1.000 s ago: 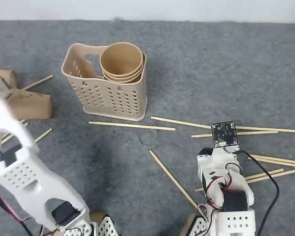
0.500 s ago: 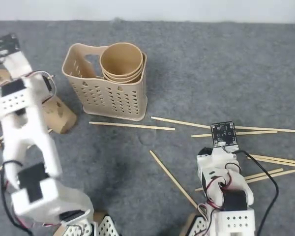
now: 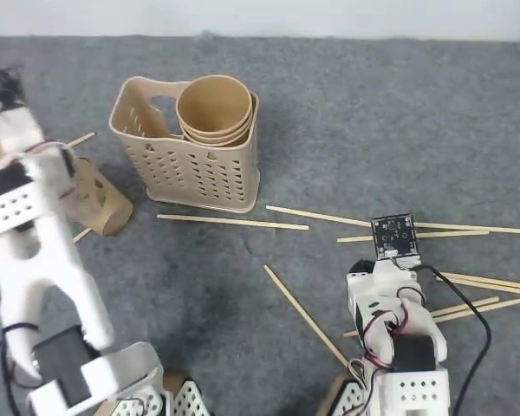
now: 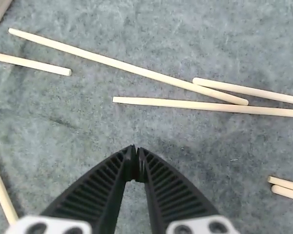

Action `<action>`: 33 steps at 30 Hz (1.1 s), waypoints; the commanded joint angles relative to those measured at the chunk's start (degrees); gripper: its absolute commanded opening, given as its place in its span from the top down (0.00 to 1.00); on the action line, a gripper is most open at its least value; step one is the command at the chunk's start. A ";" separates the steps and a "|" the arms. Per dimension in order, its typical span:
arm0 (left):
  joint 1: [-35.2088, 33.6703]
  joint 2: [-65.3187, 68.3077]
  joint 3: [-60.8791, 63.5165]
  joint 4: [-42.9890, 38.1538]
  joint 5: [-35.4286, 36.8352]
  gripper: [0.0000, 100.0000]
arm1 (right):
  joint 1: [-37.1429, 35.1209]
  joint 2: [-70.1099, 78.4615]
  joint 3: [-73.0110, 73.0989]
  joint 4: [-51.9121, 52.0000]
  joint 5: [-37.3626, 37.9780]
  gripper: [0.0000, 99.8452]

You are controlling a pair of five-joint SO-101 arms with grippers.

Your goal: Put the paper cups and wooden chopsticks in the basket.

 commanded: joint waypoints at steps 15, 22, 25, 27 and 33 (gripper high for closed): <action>-3.25 29.27 -26.68 4.40 9.58 0.88 | -0.48 -0.92 0.18 -0.04 0.88 0.99; -0.88 30.95 -29.67 15.38 9.58 0.88 | -0.48 -0.92 0.18 -0.13 0.88 0.99; 0.97 30.95 -31.78 24.09 9.58 0.89 | -0.48 -0.92 0.18 -0.13 0.88 0.99; 2.46 30.95 -33.01 30.07 9.58 0.89 | -0.48 -0.92 0.18 -0.13 0.88 0.99; 7.21 30.95 -33.71 45.19 9.23 0.89 | -0.48 -0.92 0.18 -0.13 0.88 0.99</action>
